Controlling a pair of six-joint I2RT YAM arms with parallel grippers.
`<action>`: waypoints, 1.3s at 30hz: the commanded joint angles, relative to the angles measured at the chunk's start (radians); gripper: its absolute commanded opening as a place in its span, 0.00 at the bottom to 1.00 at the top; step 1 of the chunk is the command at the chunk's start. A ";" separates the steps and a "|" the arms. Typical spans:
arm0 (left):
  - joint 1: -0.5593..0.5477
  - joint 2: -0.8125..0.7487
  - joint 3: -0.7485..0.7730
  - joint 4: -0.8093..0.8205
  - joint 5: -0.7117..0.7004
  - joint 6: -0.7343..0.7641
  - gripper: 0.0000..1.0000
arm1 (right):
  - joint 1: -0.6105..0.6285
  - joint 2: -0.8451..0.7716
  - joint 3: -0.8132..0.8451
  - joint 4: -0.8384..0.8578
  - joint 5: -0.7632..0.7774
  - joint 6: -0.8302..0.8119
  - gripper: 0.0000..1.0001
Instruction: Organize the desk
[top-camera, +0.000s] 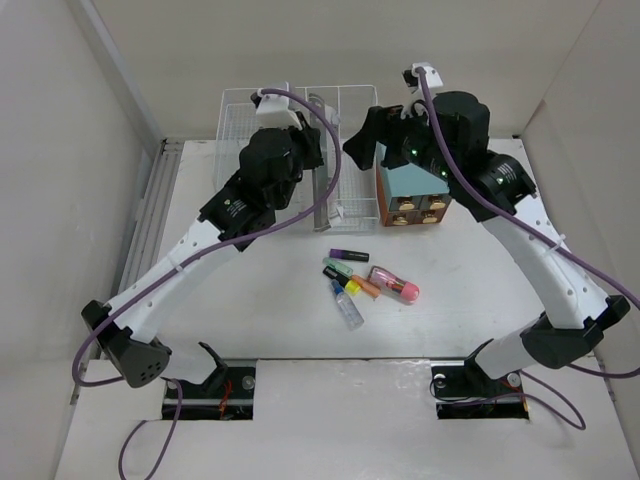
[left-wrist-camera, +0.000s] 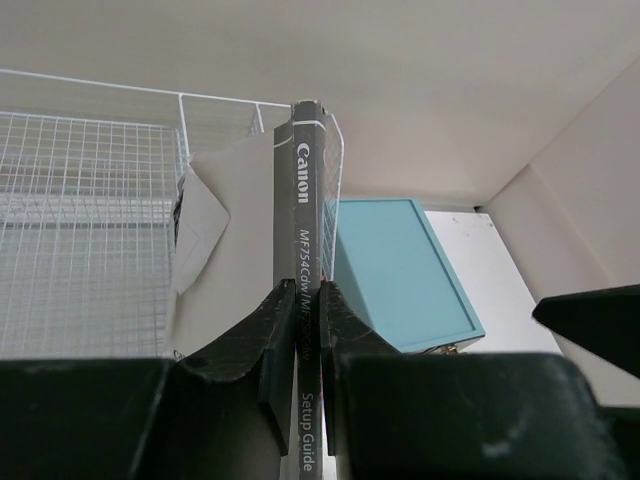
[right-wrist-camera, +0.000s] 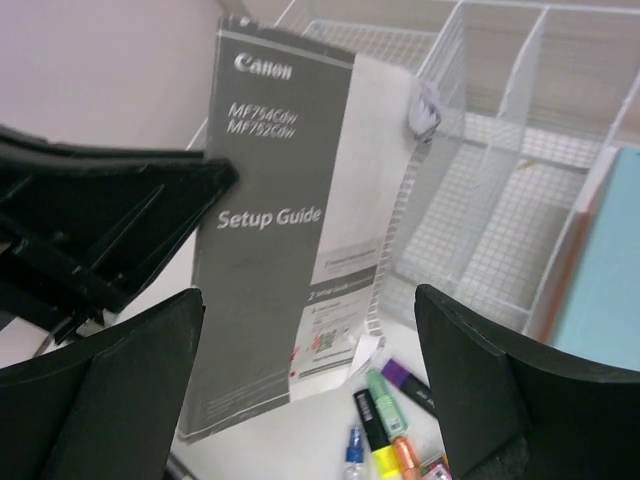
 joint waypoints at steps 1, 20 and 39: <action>-0.005 -0.079 0.036 0.180 -0.011 0.001 0.00 | 0.031 -0.004 -0.019 0.026 -0.078 0.047 0.91; -0.076 0.151 0.307 0.171 -0.094 -0.029 0.00 | 0.168 -0.051 -0.203 0.169 0.102 0.035 0.91; -0.106 0.142 0.307 0.162 -0.096 -0.171 0.00 | 0.229 -0.153 -0.475 0.516 0.590 -0.109 0.77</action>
